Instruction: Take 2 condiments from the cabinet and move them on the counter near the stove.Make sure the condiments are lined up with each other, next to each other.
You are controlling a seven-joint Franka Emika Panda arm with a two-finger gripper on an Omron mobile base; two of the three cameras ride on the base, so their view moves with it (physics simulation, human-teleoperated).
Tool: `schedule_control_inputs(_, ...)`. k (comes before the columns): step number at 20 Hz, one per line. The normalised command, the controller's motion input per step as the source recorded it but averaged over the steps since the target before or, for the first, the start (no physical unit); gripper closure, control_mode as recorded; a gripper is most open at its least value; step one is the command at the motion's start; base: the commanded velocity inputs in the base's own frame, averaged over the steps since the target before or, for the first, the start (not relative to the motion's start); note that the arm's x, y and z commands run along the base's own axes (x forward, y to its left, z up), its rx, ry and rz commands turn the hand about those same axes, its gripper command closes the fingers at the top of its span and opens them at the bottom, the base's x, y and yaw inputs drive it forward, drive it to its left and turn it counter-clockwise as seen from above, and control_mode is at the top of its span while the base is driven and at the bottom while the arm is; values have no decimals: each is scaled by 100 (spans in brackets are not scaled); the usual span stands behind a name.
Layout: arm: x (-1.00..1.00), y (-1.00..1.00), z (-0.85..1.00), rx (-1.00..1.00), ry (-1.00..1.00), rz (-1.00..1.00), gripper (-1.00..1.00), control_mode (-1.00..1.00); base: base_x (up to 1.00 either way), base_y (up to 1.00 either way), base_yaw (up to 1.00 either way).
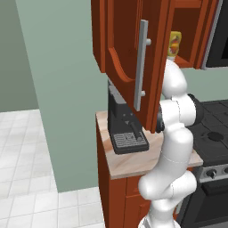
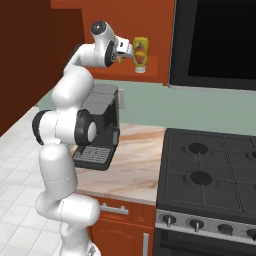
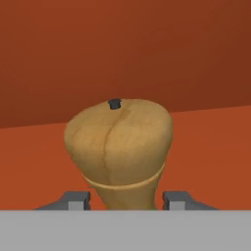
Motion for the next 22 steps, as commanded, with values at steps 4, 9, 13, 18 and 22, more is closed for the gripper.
schedule_control_inputs(4,0,-3,0,0,0,0,100,-100,0,0,0)
schedule_control_inputs(9,0,-2,0,0,0,0,100,-100,0,0,0)
schedule_control_inputs(13,-8,-6,0,0,0,0,100,-100,0,0,0)
schedule_control_inputs(18,-37,-4,-1,0,-6,0,100,-100,0,0,0)
schedule_control_inputs(22,-48,-6,0,0,-7,0,100,-100,0,0,0)
